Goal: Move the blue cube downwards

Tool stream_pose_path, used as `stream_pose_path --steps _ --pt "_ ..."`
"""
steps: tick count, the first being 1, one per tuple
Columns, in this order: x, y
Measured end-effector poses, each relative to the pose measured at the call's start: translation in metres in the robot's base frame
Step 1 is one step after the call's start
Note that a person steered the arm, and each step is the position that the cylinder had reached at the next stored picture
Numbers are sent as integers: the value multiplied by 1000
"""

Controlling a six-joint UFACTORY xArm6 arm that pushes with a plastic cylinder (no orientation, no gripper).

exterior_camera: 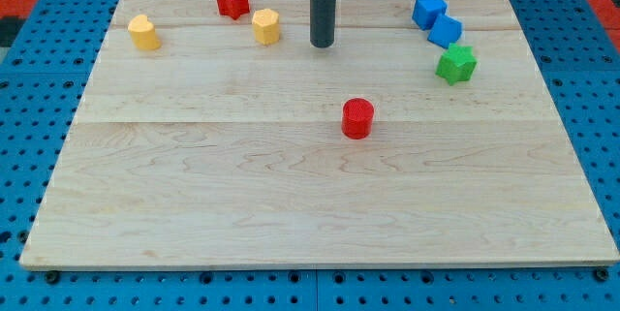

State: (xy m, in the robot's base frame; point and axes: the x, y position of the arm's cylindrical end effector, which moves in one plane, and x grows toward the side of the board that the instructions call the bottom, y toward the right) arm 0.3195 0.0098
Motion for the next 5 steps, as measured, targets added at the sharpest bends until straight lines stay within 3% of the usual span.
stream_pose_path --steps 1,2,3,4,5 --pt "20 -11" --pt "9 3" --pt "-13 -87" --pt "-54 -122" --pt "-60 -102"
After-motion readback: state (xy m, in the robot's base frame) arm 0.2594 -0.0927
